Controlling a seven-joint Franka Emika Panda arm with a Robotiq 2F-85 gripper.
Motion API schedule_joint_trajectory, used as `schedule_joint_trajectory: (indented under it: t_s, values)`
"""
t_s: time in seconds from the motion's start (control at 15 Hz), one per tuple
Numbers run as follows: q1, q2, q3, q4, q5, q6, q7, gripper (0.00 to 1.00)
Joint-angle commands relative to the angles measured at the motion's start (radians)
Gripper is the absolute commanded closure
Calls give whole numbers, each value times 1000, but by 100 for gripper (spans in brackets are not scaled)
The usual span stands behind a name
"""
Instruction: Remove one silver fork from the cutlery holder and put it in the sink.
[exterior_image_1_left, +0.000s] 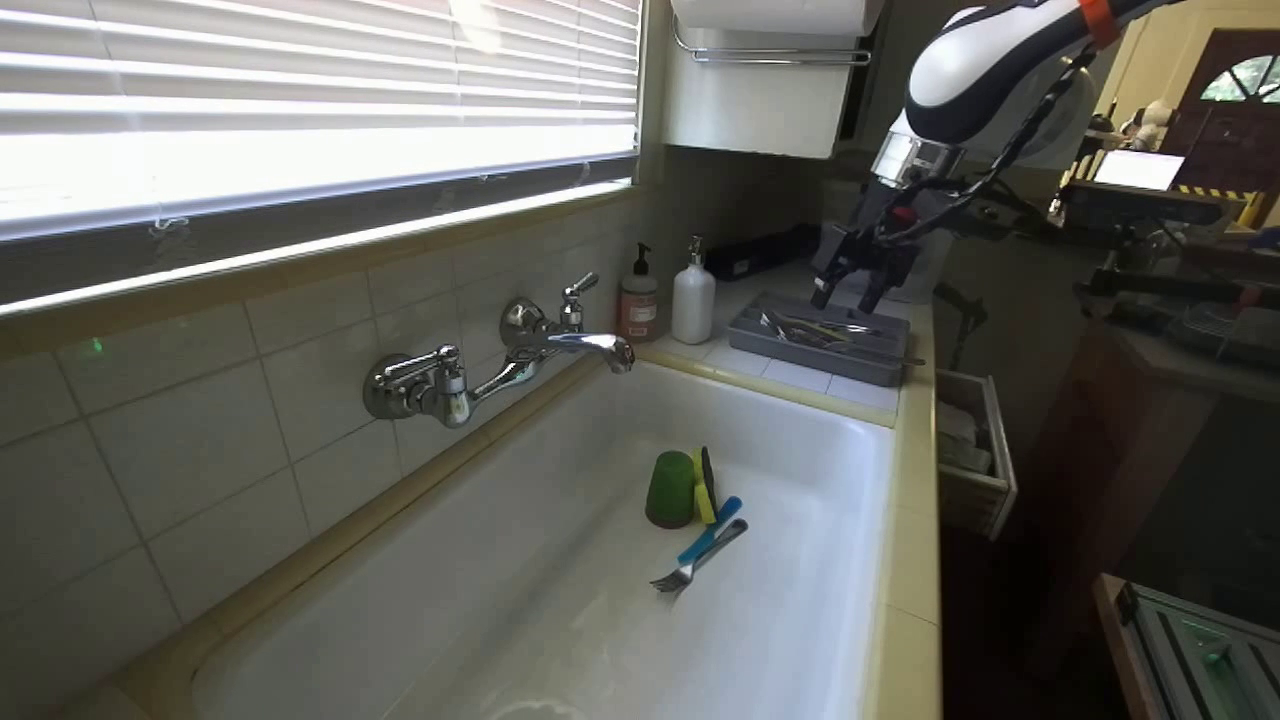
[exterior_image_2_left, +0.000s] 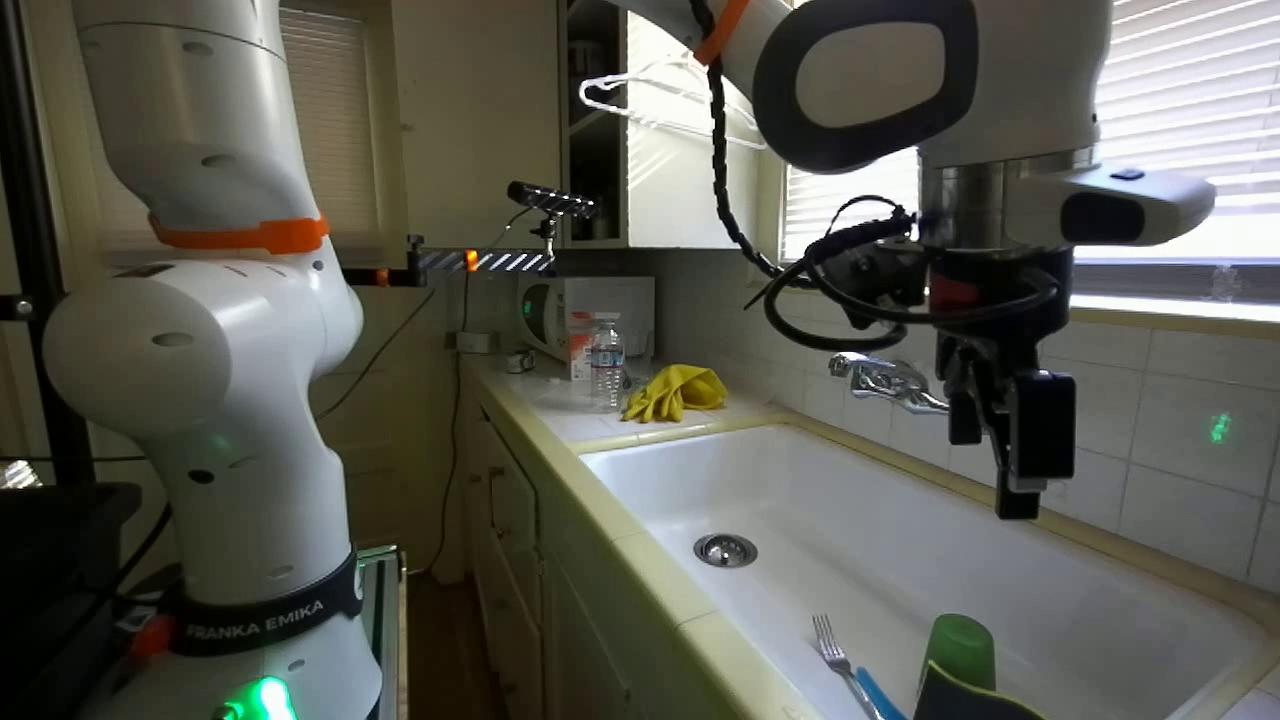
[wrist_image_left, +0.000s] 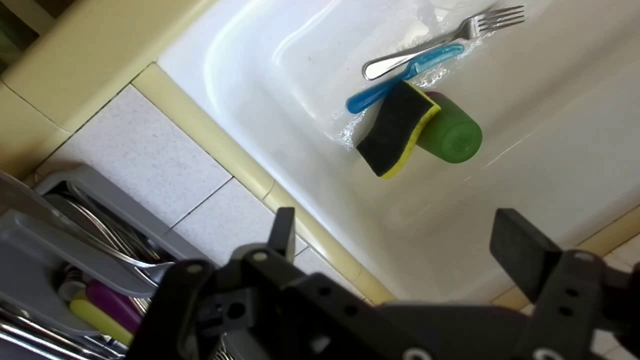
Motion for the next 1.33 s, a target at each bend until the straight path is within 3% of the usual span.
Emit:
schedule_joint_trajectory:
  t_s: [0.0,0.4,0.93,1.27]
  values:
    - [-12,26,3,22,-1,31,19,0]
    - [-29,90,-18,103,38,16,-105,0]
    - [-107,283,-28,264,-14,-7,-303,0]
    - [-157,399,-17,341,-69,10,-343,0]
